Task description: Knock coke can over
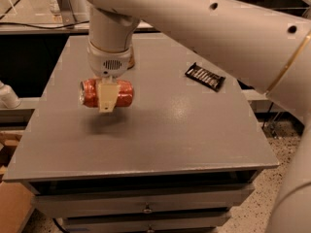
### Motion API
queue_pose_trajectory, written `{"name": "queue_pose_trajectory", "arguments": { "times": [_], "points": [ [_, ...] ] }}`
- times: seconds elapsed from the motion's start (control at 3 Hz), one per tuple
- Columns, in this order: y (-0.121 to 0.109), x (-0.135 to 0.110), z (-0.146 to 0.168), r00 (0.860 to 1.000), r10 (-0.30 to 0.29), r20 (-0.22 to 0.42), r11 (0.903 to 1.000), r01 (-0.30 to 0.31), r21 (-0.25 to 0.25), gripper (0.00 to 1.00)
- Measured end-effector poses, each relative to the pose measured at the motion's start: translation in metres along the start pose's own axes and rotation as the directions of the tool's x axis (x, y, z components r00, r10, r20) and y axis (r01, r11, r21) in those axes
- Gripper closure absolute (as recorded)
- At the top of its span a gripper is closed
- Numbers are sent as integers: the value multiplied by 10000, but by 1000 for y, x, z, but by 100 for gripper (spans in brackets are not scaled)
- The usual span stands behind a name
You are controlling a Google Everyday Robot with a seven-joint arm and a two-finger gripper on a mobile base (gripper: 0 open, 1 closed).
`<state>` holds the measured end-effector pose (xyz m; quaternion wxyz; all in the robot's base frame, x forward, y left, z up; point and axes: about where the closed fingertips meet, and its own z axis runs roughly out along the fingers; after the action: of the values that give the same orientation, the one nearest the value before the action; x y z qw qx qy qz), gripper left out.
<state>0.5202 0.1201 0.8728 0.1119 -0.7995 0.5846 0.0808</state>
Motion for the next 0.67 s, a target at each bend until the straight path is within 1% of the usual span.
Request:
{"name": "queue_pose_trajectory", "arguments": {
  "times": [0.33,0.67],
  "points": [
    [5,-5,7,9986,-19,528,9988,44,-483,100],
    [11,-7,17,9987,-152,494,9976,185,-672,84]
  ]
}}
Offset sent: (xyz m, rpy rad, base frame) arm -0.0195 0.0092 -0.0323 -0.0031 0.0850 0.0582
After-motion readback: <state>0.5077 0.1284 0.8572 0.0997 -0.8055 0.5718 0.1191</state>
